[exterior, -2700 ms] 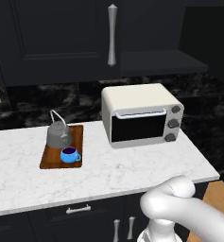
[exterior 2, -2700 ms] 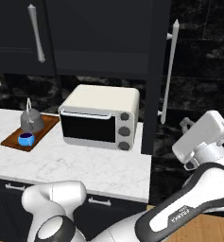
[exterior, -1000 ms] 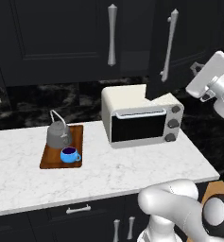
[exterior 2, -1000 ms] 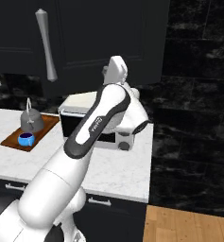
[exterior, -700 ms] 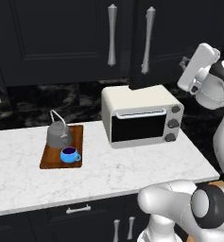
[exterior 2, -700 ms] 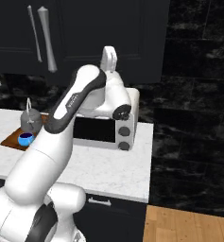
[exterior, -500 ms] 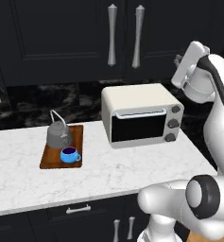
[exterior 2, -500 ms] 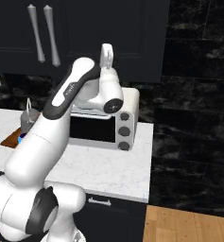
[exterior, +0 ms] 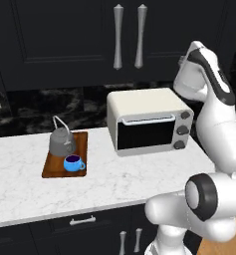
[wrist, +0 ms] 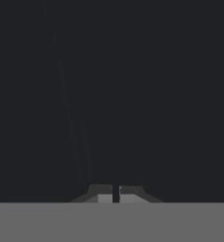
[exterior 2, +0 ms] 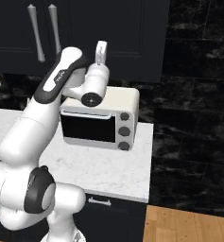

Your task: Pick the kettle from the counter and place it on the tray. Then pick the mug from the cabinet and place it on the tray. Then close the cabinet doors.

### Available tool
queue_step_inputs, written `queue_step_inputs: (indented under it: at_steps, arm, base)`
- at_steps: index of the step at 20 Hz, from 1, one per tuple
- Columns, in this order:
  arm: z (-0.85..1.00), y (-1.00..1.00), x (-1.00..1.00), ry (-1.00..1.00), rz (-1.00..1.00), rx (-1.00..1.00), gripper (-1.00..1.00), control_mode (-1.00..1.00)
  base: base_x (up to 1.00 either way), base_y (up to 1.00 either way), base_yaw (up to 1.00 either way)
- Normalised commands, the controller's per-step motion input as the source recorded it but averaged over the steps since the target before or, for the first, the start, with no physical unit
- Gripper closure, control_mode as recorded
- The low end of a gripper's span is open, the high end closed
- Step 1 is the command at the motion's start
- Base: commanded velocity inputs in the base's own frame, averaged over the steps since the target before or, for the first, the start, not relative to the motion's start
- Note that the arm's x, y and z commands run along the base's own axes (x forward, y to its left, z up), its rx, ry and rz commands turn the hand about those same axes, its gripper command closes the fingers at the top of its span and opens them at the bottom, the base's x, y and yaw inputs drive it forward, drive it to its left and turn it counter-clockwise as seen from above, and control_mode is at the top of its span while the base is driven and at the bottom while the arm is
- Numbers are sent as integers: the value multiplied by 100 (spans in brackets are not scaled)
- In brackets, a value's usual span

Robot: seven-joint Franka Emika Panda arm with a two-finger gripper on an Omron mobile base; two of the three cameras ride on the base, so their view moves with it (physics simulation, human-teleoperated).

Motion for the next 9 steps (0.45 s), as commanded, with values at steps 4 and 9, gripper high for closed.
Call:
queue_step_inputs:
  at_steps: [4,9]
  arm:
    - [0,13,90,21,-20,0,100,-100]
    - [0,-1,76,32,-4,0,100,-100]
  base:
    - [0,0,0]
    - [0,0,0]
